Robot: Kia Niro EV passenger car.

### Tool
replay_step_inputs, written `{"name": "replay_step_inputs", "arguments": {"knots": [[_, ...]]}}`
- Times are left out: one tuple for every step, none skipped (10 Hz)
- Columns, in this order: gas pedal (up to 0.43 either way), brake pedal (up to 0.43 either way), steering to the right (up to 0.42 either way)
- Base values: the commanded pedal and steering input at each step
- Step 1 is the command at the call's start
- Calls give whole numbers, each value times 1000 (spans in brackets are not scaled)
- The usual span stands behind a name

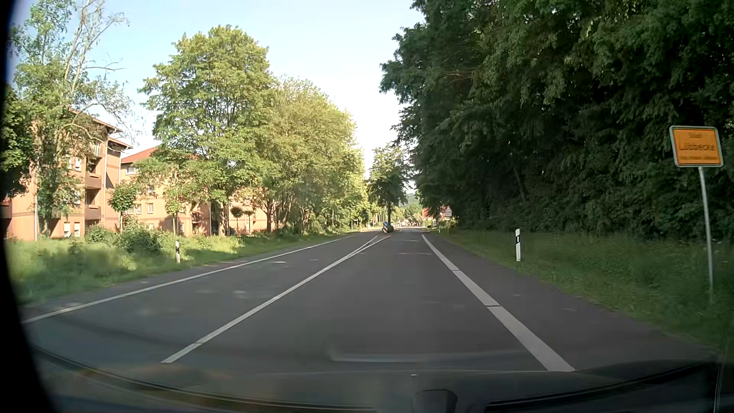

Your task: Follow the waypoints while adhering to traffic rules and regulations

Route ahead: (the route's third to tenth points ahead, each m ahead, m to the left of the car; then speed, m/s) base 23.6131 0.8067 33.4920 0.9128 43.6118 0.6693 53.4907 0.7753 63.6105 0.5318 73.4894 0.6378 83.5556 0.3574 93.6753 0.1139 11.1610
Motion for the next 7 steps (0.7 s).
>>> {"name": "replay_step_inputs", "arguments": {"knots": [[130, 6, 4], [138, 6, 4], [138, 6, 7], [138, 6, 8], [150, 6, 4], [150, 6, 1], [150, 6, 1]]}}
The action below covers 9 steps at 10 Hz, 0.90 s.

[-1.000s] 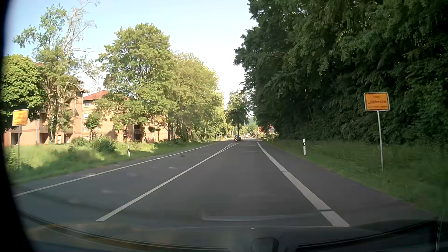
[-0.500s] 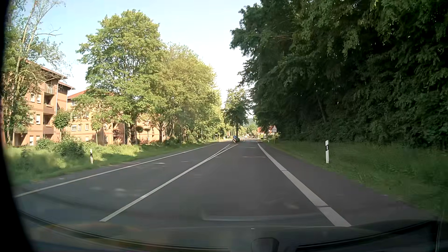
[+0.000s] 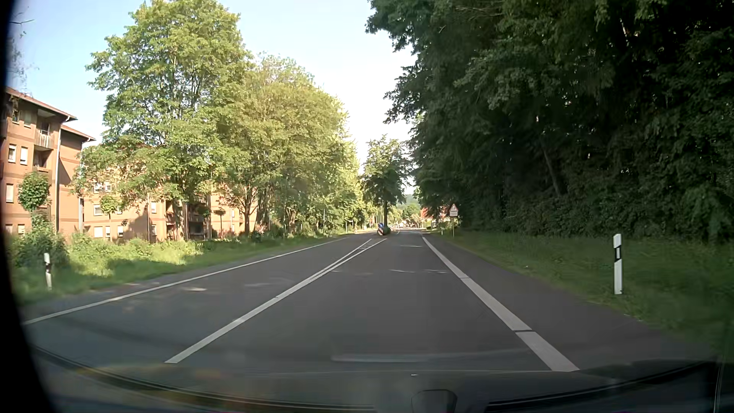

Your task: Follow the waypoints while adhering to traffic rules and regulations

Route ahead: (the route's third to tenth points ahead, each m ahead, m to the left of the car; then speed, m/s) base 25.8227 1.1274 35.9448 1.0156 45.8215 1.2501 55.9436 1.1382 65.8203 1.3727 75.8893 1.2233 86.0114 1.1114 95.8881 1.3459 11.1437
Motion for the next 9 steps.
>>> {"name": "replay_step_inputs", "arguments": {"knots": [[150, 6, 2], [150, 6, 3], [150, 6, 3], [150, 6, 3], [150, 6, 3], [150, 6, 4], [138, 6, 4], [138, 6, 5], [157, 6, 5]]}}
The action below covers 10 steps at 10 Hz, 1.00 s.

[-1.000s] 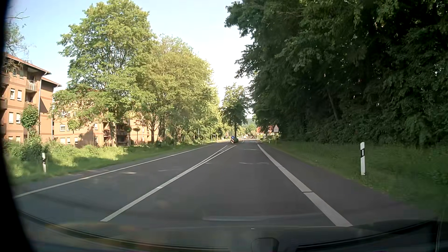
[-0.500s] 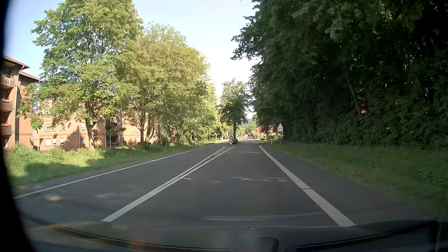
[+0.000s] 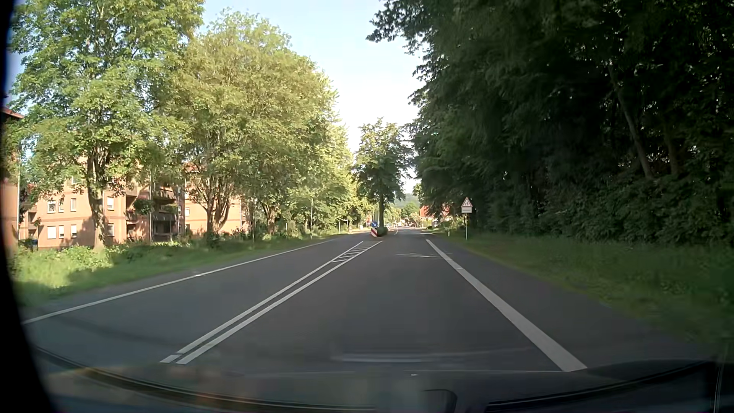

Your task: Follow the waypoints while adhering to traffic rules and regulations

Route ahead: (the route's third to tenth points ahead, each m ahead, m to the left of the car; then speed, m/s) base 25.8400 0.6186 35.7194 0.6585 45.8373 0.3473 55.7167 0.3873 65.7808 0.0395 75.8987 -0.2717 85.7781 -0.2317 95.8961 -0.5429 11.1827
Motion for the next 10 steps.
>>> {"name": "replay_step_inputs", "arguments": {"knots": [[260, 6, 6], [268, 6, 6], [268, 6, 8], [268, 6, 9], [260, 6, 9], [260, 6, 8], [260, 6, 7], [248, 6, 7], [240, 6, 7], [240, 6, 6]]}}
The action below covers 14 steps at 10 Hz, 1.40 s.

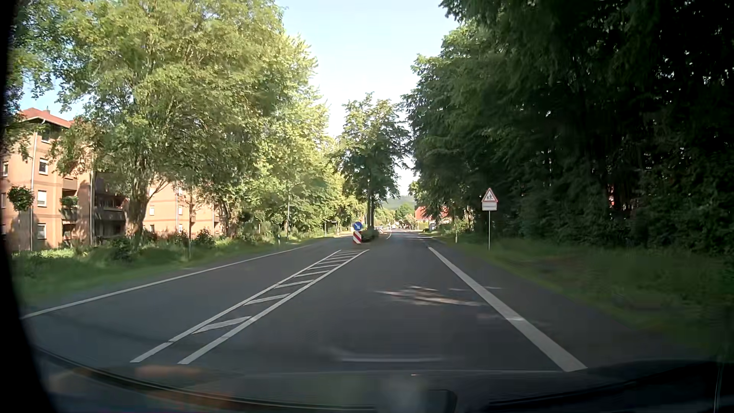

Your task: Follow the waypoints while adhering to traffic rules and regulations

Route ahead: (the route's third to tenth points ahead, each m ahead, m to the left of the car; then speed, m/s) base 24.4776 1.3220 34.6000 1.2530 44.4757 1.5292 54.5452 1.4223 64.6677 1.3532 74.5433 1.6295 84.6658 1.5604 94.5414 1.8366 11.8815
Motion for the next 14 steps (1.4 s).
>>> {"name": "replay_step_inputs", "arguments": {"knots": [[240, 6, 6], [240, 6, 7], [240, 6, 7], [228, 6, 6], [228, 6, 6], [228, 6, 5], [220, 6, 5], [220, 6, 6], [220, 6, 5], [209, 6, 6], [209, 6, 5], [209, 6, 5], [197, 6, 5], [197, 6, 5]]}}
